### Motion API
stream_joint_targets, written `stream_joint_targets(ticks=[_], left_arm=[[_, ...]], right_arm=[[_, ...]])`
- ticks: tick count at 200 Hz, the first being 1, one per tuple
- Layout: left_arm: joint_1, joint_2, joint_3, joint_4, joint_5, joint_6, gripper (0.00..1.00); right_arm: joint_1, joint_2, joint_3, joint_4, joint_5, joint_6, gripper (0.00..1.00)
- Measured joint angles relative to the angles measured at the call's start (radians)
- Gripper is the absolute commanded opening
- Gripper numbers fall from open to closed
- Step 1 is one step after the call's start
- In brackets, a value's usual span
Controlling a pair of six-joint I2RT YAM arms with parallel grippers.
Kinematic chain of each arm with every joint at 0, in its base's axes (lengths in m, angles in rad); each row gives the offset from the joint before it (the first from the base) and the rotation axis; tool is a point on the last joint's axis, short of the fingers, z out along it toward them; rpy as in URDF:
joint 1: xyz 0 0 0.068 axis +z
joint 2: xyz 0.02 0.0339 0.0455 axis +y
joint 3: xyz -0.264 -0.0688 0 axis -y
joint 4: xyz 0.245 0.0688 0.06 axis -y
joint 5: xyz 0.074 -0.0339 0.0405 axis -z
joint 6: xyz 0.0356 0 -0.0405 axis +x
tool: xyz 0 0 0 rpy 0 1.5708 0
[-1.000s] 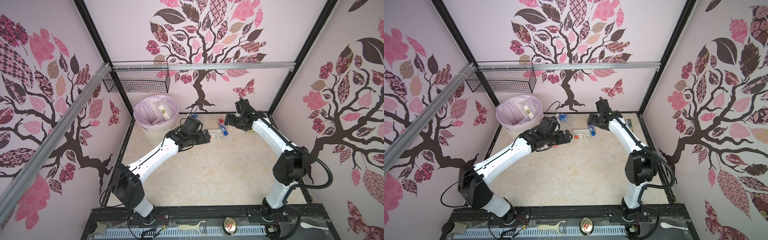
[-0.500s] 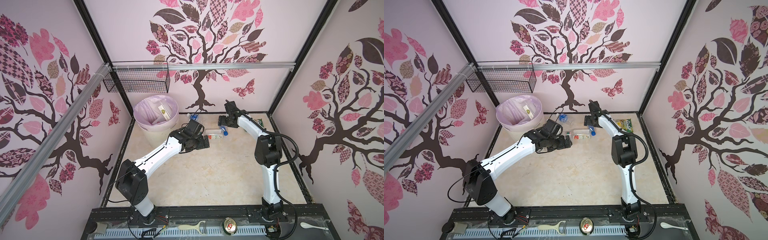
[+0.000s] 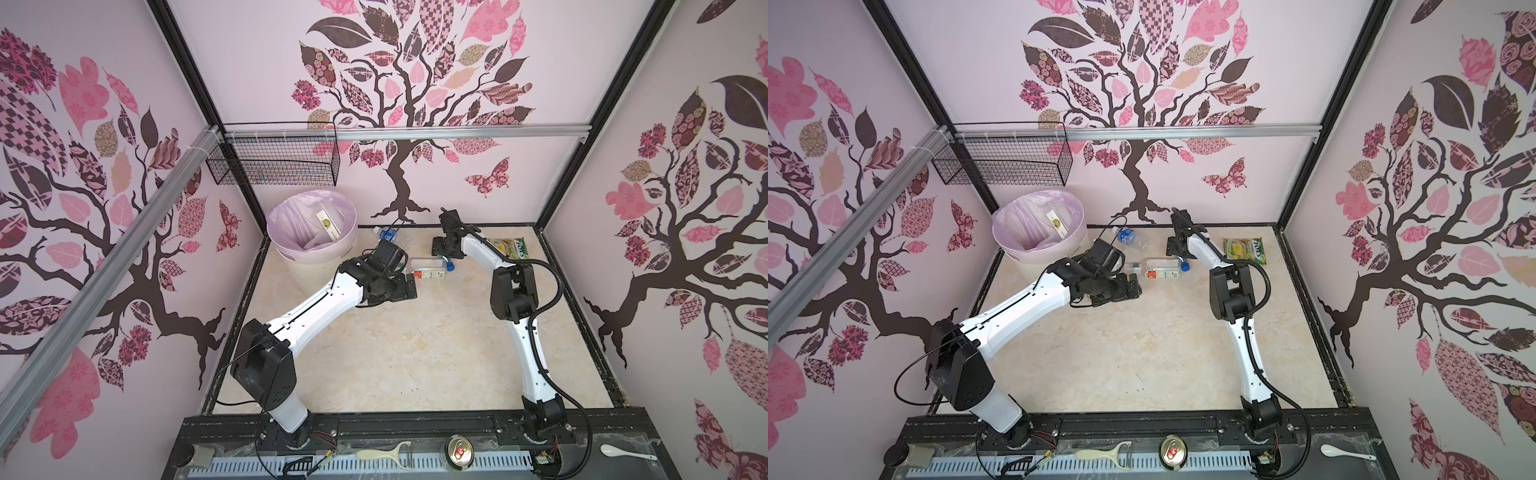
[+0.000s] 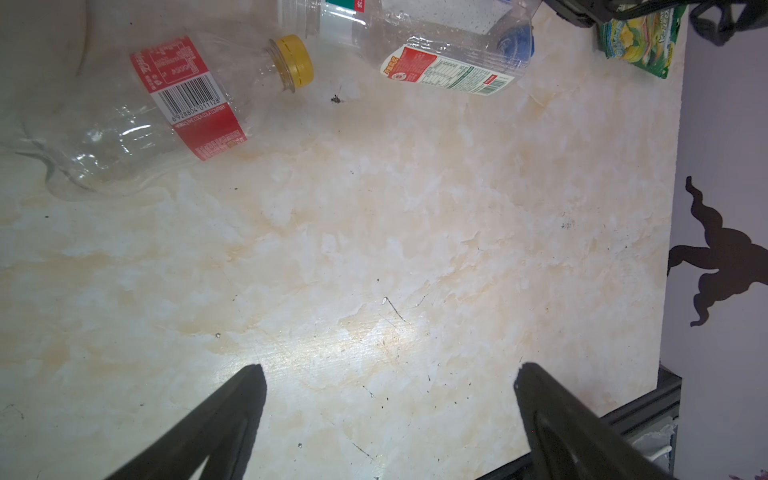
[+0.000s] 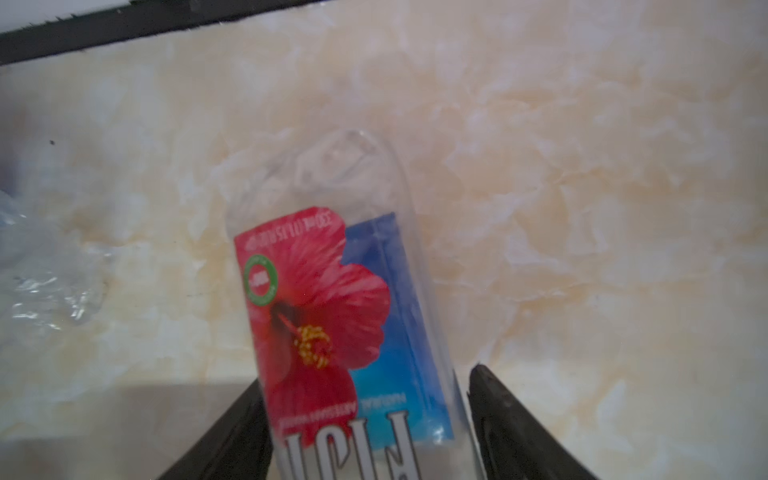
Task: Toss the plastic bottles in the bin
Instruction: 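Lower both grippers toward the Fiji bottle lying on the table, then close the right gripper on the Fiji bottle's bottom end and lift it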
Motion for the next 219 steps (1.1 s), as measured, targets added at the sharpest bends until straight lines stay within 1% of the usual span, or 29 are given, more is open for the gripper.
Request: stream_joint_targets(ticks=[12,62,86,114,158,192,219], left_arm=[[0.0,0.0,0.0,0.0,-0.001,0.002,0.98],[0.0,0.001,0.005,-0.002,-0.002,0.002,0.98],[0.0,0.008,0.034,-0.006,-0.005,0.002,0.98],[0.0,0.01,0.063,0.003,-0.005,0.002,0.98],[0.0,0.021,0.063,0.039,-0.001,-0.013,0.98],[-0.001,0.026,0.054,0.081,0.019,-0.052,0.98],[-0.01,0.022,-0.012,0.134,0.02,-0.094,0.98]], right_arm=[[0.0,0.005,0.0,-0.004,0.006,-0.002,0.64],[-0.002,0.001,-0.01,-0.01,0.029,-0.012,0.57],[-0.004,-0.046,-0.083,0.0,0.036,-0.015,0.55],[-0.006,-0.167,-0.255,0.005,0.037,0.004,0.55],[-0.006,-0.441,-0.562,0.048,0.019,0.03,0.55],[-0.006,-0.66,-0.85,0.091,-0.053,0.06,0.55],[0.006,-0.787,-1.073,0.125,-0.11,0.085,0.55]])
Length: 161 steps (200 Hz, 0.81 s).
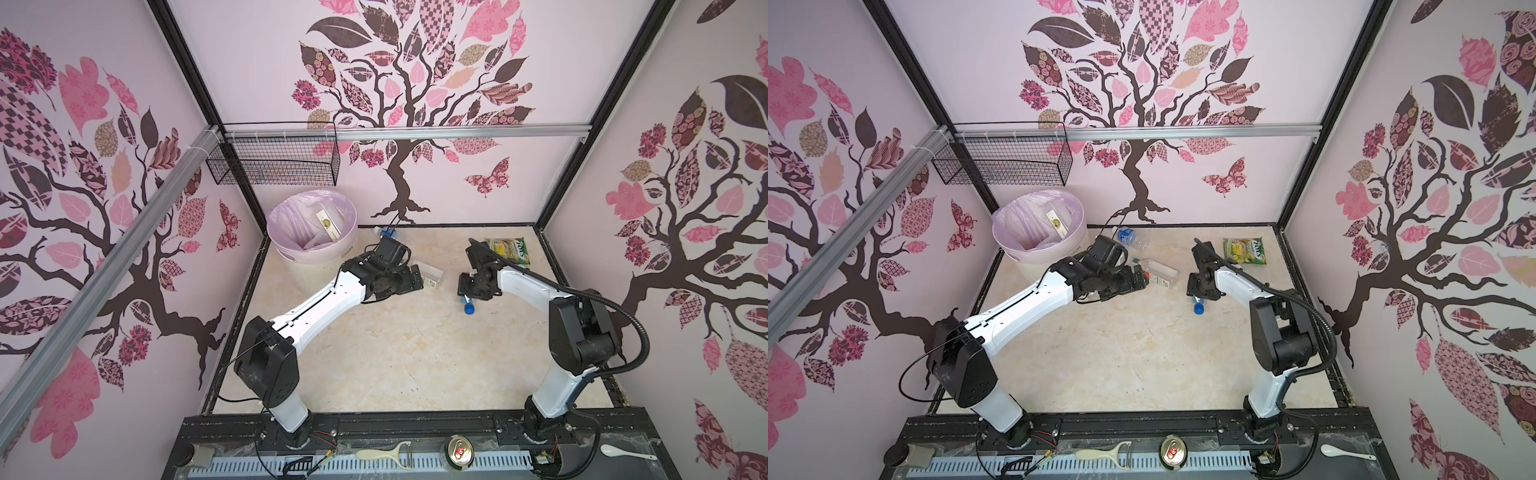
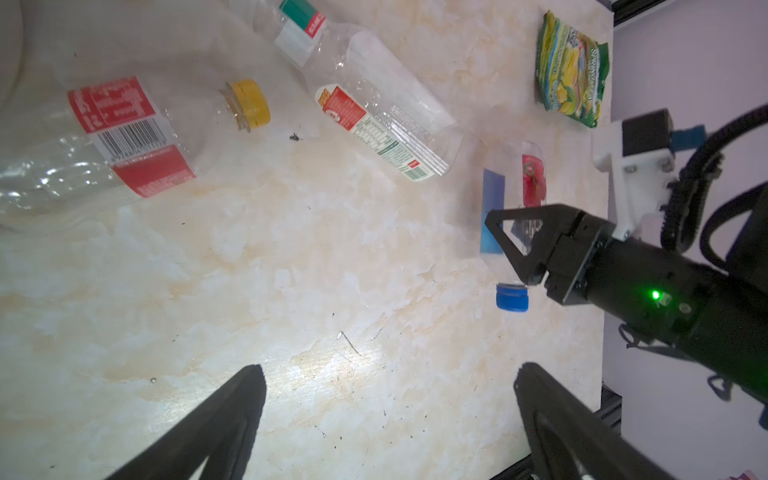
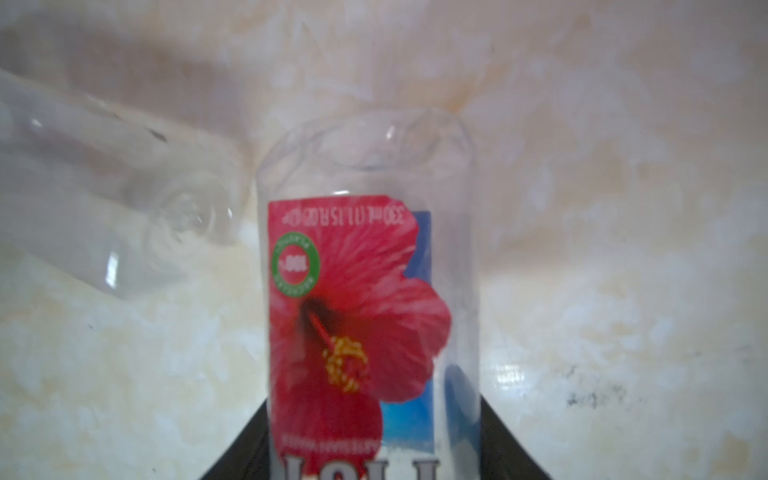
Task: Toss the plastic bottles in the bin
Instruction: 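Close the right gripper on the Fiji bottle's bottom end and lift it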
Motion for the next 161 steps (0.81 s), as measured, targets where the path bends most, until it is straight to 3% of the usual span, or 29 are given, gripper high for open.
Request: stream_joint_targets(ticks=[32,82,161], left_arm=[[-0.026,0.0,-0.037,0.006,-0.002,-0.035,0.98],[-0.035,0.0,-0.037,0.019,-0.003,-0.071,0.98],[-0.035,-0.018,-0.115,0.041,-0.041,-0.125,0.98]], right_arm=[[0.051,-0.081,-0.145,0.013,-0.024,0.009,0.55],[0.149,-0.094,-0.163,0.052,-0.043,0.017,0.58],[0.161,-0.089,-0.159,0.047,-0.085,0.011,0.81]])
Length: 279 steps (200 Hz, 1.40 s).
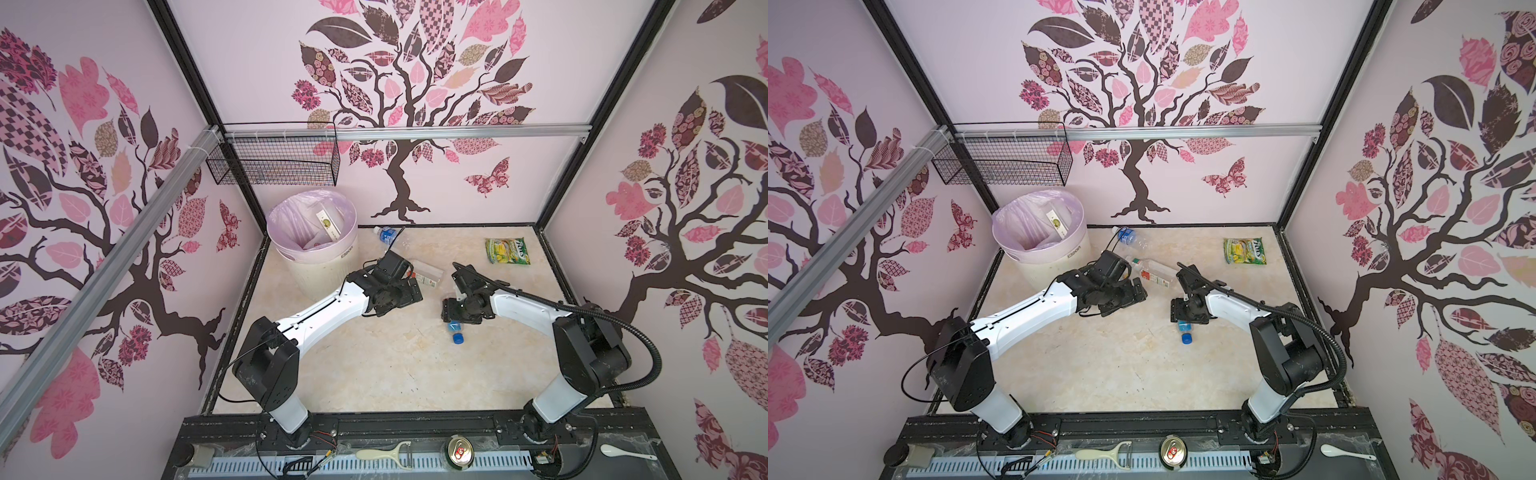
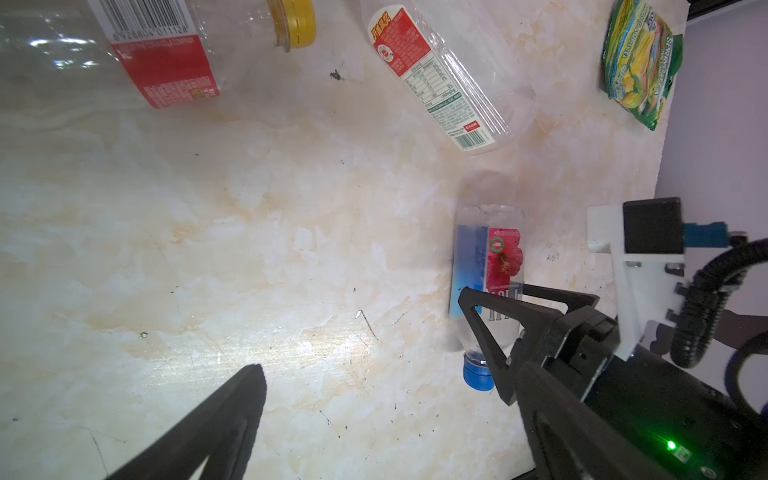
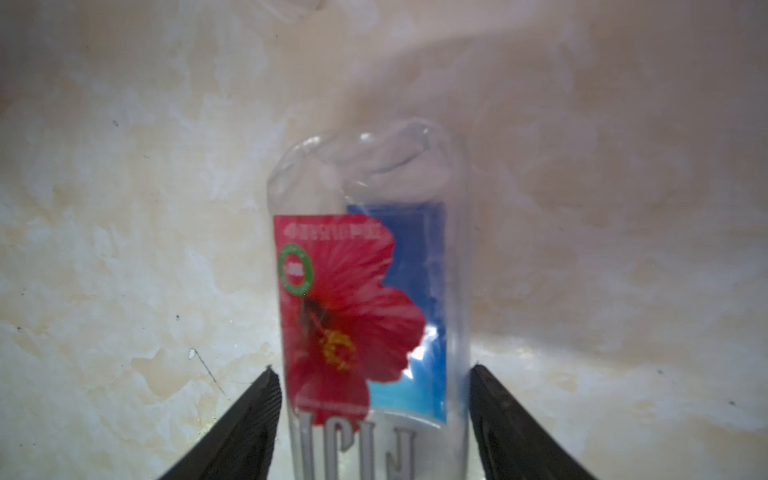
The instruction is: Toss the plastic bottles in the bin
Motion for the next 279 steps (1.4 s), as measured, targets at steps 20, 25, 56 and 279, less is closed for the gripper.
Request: stream_joint_targets(ticks=[20,25,56,279], left_arm=[[0.0,0.0,0.0,0.006,-0.011,-0.008,0.98],[0.0,0.001,0.0,0.008,-0.014,-0.01,0.98],[0.0,0.027,0.013,0.018,-0.021,-0.011,0.98],[0.0,0.016,0.019,0.0,0.012,-0.007,0.98]], right_arm=[[0.0,-0.002,0.023,-0.034,0.003,-0.014,0.85],[0.0,-0.003,0.03,-0.04,0.004,-0.016,0.86],[0.0,-0.021,0.056,-0.071,0.025,-0.026,0.91],[0.055,-0.13,-0.158,-0.011,0.006,0.025,0.57]])
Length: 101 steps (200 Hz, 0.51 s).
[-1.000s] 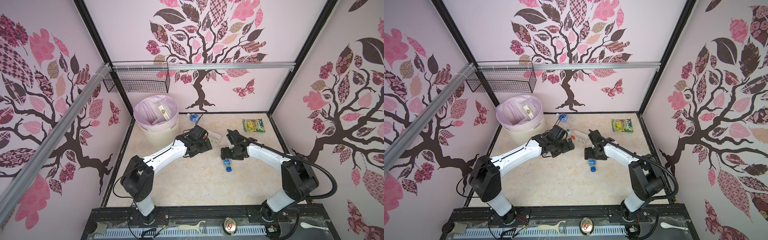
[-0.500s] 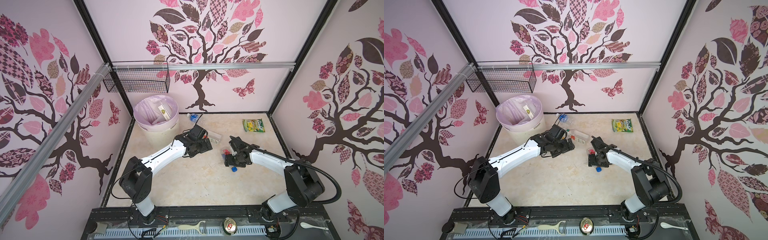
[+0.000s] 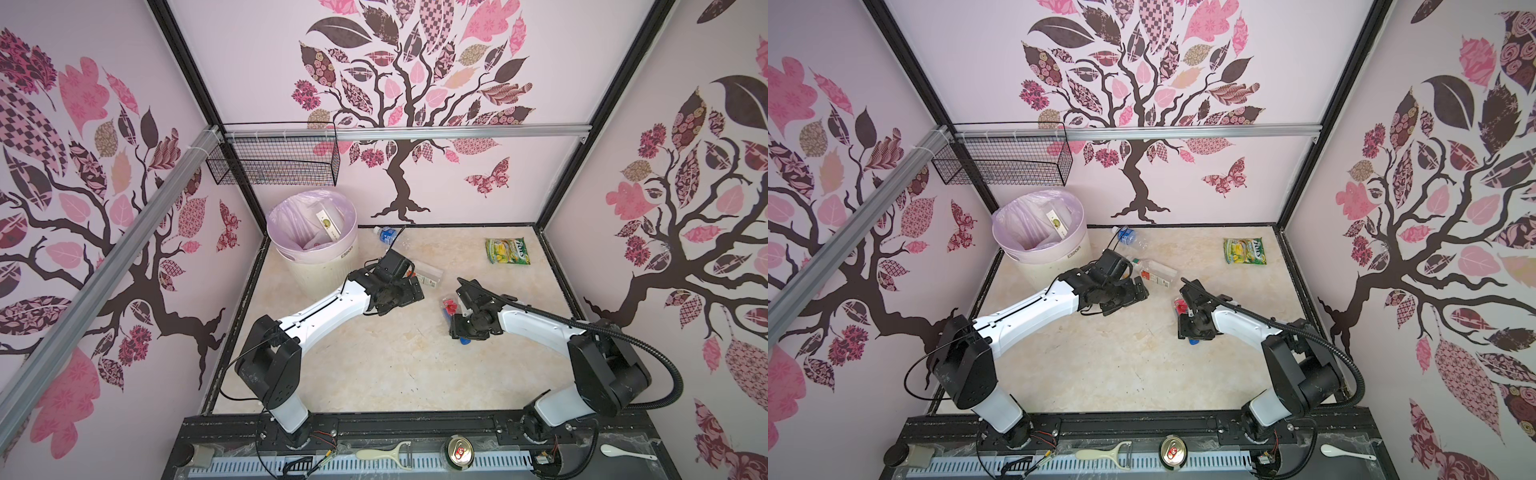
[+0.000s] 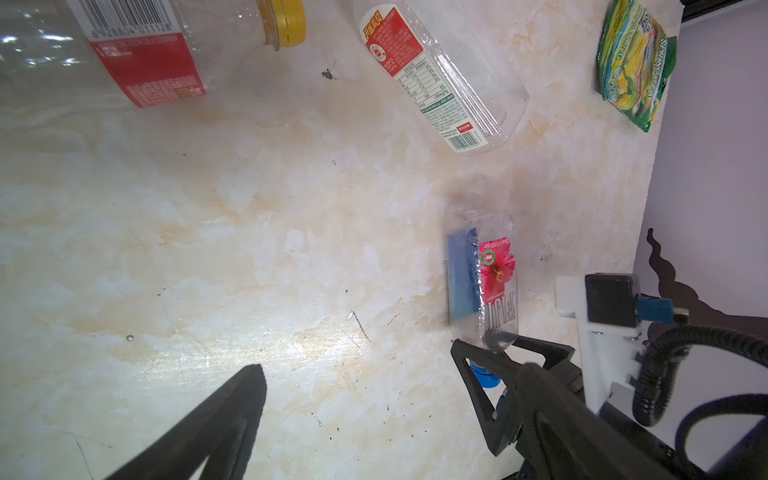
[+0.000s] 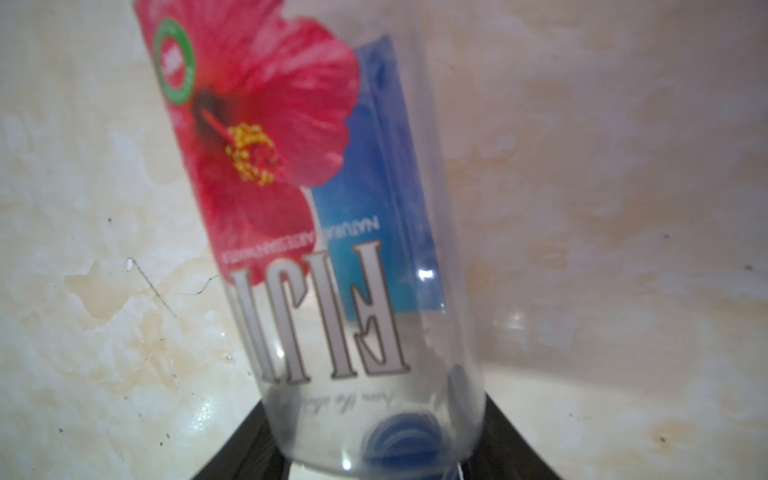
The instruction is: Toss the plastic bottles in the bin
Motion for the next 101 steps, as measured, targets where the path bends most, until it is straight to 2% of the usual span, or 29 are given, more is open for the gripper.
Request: stream_joint_targets(ticks=[52,101], left_arm=[[0.015,-0.035,-0.041,-0.001,-0.019,-0.004,0.98],[0.087,-0.127,-0.113,-0.012,-0.048,-0.012,0.98]], right_arm=[[0.097,0.029,0.061,-0.001,0.011,-0.011,0.55],[0.168,0.083,0.122,-0.01,0.005,-0.012,0.56]])
